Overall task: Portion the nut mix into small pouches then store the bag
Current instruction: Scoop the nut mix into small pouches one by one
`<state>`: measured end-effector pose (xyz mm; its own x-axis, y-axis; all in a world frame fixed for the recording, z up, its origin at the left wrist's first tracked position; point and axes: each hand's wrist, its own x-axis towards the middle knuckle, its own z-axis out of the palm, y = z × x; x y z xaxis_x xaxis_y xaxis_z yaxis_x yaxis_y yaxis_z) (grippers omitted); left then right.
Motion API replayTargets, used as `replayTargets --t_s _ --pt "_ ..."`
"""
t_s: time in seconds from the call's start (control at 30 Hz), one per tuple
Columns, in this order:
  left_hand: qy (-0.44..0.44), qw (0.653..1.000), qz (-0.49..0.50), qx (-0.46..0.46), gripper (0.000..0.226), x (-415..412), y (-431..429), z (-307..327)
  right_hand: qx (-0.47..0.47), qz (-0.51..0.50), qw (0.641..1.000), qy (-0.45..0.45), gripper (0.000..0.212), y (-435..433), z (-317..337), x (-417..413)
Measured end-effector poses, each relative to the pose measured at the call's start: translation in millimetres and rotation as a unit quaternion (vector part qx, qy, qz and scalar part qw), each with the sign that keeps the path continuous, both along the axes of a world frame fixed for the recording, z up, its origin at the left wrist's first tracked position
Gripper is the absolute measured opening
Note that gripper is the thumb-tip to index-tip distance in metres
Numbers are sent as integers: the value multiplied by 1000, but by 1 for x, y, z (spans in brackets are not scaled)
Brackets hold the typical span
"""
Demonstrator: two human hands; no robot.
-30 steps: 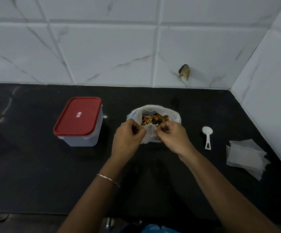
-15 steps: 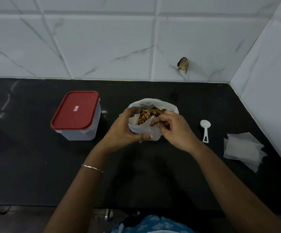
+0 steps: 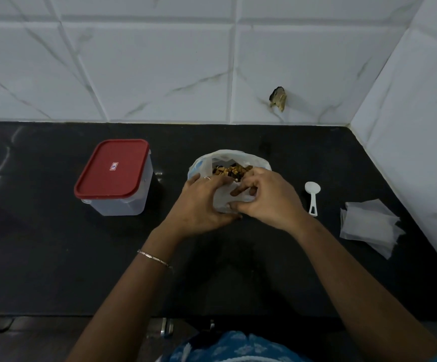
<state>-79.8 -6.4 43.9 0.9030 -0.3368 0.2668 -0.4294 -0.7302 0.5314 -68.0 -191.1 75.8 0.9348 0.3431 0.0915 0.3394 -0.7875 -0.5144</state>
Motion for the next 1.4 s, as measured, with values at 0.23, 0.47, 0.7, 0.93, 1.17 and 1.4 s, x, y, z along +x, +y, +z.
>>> replayTargets --t_s 0.23,0.47,0.7,0.93,1.17,1.4 --pt "51 997 2 -61 54 -2 7 -12 -28 -14 999 17 50 2 6 -6" --pt "94 994 55 17 54 -2 18 -30 -13 8 996 82 40 0 -4 -5" --pt "68 997 -3 -41 86 -8 2 -18 -24 -1 998 64 23 9 -4 -6" --pt "90 988 2 -125 67 -7 -3 -15 -30 -11 999 40 23 13 -3 -9" --pt "113 976 42 -181 53 -1 -5 -29 162 -120 978 55 11 -17 -16 2" --pt "145 967 51 -205 54 2 -26 -31 122 -389 913 9 33 -94 -80 23"
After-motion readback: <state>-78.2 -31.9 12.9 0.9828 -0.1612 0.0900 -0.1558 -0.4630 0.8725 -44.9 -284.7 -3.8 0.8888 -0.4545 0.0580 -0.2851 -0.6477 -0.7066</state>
